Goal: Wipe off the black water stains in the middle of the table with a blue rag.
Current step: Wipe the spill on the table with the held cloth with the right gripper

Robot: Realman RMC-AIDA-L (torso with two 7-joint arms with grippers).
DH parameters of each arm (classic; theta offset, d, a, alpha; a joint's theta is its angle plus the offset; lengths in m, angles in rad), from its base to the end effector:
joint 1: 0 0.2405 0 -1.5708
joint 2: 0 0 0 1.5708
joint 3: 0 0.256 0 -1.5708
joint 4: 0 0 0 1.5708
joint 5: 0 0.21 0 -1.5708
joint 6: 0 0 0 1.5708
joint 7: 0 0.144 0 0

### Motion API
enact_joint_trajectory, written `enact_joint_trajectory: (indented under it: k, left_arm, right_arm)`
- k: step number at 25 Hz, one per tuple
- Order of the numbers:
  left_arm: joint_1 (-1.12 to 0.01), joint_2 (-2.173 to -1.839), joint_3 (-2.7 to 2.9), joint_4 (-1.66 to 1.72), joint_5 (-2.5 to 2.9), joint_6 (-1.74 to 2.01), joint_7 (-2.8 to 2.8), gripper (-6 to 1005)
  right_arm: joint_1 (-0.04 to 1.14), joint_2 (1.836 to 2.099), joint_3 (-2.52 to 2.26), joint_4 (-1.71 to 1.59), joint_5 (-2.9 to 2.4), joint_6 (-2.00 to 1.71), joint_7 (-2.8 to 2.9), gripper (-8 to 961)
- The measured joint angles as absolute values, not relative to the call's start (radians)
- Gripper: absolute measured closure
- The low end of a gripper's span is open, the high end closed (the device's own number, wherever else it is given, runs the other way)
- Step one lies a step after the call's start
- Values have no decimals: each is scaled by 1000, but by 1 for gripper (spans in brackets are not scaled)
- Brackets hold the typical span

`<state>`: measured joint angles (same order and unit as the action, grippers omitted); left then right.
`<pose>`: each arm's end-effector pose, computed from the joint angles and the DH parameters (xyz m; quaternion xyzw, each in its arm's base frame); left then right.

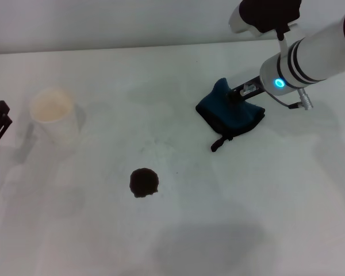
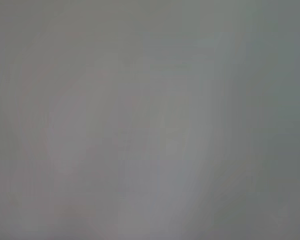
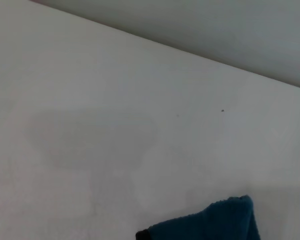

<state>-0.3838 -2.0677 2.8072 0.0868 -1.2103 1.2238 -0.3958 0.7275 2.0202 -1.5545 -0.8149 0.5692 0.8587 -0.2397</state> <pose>-0.3513 0.2957 -0.0242 -0.7088 -0.3066 -0.3246 0.5461 0.2334 0.4210 -0.0409 -0.8282 0.4423 -0.0963 0.3304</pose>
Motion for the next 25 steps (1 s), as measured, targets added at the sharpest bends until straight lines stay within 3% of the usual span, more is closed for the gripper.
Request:
enact_joint_trajectory:
  k: [17,25]
  left_arm:
    - [-408,-2068,2807,73,-1218,1234,-403,112]
    - [-439,-2068,2807,59,-1213,1229,-406,111]
  right_arm:
    - [715,2021,-1519,-1067,851,1152,-420,881]
    - [702,2026,-1643,-1002,1164,1163,-538,885]
